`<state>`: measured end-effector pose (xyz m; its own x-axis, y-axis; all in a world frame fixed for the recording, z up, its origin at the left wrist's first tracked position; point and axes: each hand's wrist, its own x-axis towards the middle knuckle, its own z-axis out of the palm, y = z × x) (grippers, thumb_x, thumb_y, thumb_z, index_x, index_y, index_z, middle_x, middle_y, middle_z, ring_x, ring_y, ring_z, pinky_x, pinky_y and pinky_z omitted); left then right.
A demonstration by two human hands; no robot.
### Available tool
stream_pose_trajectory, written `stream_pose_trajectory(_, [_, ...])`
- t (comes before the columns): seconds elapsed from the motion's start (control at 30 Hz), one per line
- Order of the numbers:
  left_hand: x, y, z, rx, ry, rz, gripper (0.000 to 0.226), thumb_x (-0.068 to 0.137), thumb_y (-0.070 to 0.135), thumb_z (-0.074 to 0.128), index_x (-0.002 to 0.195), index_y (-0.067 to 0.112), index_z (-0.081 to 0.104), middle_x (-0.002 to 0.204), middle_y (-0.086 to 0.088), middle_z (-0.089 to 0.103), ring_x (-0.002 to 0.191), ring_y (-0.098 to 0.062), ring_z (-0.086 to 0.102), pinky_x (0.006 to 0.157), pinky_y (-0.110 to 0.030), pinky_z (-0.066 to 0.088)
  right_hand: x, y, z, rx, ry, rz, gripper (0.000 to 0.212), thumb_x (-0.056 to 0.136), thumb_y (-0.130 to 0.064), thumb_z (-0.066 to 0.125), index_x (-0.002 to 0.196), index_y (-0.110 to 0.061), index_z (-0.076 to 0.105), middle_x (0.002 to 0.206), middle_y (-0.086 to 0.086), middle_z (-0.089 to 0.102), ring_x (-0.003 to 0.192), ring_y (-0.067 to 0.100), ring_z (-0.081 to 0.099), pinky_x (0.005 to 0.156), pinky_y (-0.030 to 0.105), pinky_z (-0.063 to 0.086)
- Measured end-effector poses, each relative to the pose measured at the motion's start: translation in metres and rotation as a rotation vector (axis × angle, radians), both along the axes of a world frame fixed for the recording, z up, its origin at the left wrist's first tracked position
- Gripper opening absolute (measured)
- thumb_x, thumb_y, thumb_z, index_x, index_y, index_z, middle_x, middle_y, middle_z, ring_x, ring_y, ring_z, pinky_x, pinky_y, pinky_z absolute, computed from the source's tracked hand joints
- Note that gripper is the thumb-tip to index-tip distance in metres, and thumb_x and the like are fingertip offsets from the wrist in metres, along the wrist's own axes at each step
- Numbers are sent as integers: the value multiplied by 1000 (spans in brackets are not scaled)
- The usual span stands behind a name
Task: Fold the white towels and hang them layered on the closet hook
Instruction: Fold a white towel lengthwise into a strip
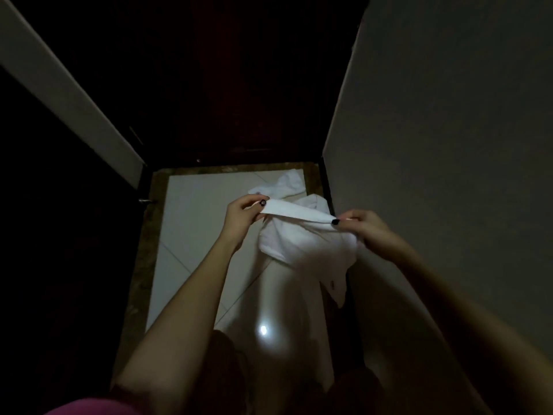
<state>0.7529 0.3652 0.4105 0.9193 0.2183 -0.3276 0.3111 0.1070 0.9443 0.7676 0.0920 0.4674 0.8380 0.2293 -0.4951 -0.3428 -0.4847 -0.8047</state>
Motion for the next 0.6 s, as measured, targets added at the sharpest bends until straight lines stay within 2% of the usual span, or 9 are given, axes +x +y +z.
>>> stream_pose_trajectory(0.07, [-16,12,62,-2,-23,-11,22,91,-1,61,105,12,71,108,-3,70,102,-15,66,84,-18,53,-6,8,62,-37,-49,61,11,87,-11,69,98,-8,68,84,3,61,70,10,56,53,13,42])
stream_pose_trajectory(0.13, [-32,25,121,57,-64,-29,28,90,4,66,110,22,69,112,5,69,106,-7,64,88,-17,51,-15,19,116,-4,-134,49,5,90,-12,67,93,-8,66,76,0,59,60,4,54,46,11,38])
stream_pose_trajectory(0.2, [-48,36,174,137,-91,-40,33,88,7,68,111,30,67,116,8,67,107,-3,62,89,-16,50,-28,30,164,65,-192,20,9,94,-15,63,87,-9,65,69,1,58,54,2,53,47,14,38])
stream_pose_trajectory(0.27, [-64,47,221,176,-137,-20,34,86,6,71,106,33,68,112,11,69,103,-2,64,83,-14,50,-41,41,202,147,-212,-33,17,96,-15,60,79,-13,62,61,-1,59,52,3,53,48,16,39])
stream_pose_trajectory(0.33, [-80,57,262,214,-208,53,31,84,4,72,98,32,72,101,11,73,95,-3,67,77,-14,50,-47,55,234,173,-263,-103,24,96,-11,57,73,-14,58,53,-7,58,47,-3,50,45,13,38])
stream_pose_trajectory(0.43, [-103,75,313,226,-283,200,16,84,5,71,88,20,76,90,-2,74,82,-10,67,70,-18,51,-48,79,267,151,-346,-134,25,94,-6,56,70,-13,54,57,-2,54,46,-4,45,45,15,35])
stream_pose_trajectory(0.5, [-121,89,338,247,-310,288,10,86,8,70,85,16,76,83,-3,73,77,-10,65,66,-18,50,-46,100,283,88,-370,-44,25,93,-13,60,69,-14,52,57,-2,49,47,0,40,46,19,32])
stream_pose_trajectory(0.6, [-153,111,366,292,-327,495,7,87,13,69,85,15,76,80,-1,71,76,-6,65,66,-16,49,-43,131,304,-2,-334,229,29,93,-19,63,66,-17,54,45,-10,41,44,3,34,47,22,30])
